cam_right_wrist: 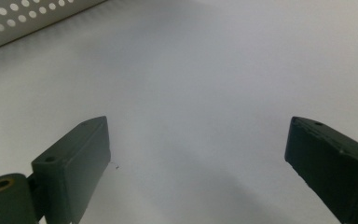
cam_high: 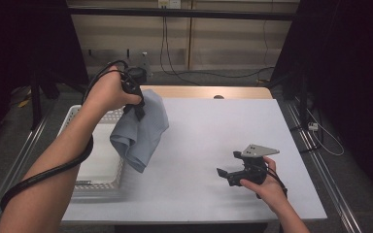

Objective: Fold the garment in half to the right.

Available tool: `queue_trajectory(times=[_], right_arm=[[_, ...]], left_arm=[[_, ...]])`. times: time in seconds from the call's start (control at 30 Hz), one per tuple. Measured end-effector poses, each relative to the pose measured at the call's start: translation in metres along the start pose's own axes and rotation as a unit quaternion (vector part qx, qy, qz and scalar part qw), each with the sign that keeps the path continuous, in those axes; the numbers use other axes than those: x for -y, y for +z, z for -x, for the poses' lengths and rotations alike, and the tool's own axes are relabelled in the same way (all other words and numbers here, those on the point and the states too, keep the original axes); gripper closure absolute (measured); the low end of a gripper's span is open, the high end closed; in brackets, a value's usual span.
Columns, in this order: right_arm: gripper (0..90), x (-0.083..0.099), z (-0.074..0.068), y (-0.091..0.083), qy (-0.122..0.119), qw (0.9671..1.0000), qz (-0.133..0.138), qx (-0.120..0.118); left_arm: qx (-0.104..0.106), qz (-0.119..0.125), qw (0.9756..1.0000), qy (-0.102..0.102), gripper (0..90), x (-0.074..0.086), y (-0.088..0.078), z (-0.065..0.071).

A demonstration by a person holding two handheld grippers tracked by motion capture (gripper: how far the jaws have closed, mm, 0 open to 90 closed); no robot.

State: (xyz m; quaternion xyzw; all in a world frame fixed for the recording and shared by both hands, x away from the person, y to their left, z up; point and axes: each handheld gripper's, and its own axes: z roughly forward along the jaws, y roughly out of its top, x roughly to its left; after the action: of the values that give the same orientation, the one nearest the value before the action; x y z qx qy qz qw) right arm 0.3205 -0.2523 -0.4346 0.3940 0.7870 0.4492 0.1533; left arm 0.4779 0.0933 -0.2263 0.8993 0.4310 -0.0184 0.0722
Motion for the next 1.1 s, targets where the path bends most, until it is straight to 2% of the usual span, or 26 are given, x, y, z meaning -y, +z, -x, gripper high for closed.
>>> queue_trajectory(times=[0.93,1.1], right_arm=[[6.9,0.000,-0.001,0.001,-0.002,1.0000,-0.001,0.000],[6.8,-0.001,-0.001,0.001,-0.003,1.0000,0.000,0.000]], left_arm=[[0.009,0.004,0.9998,-0.018,74.5,0.016,-0.016,-0.020],[0.006,0.002,0.9998,-0.020,74.5,0.018,-0.019,-0.023]])
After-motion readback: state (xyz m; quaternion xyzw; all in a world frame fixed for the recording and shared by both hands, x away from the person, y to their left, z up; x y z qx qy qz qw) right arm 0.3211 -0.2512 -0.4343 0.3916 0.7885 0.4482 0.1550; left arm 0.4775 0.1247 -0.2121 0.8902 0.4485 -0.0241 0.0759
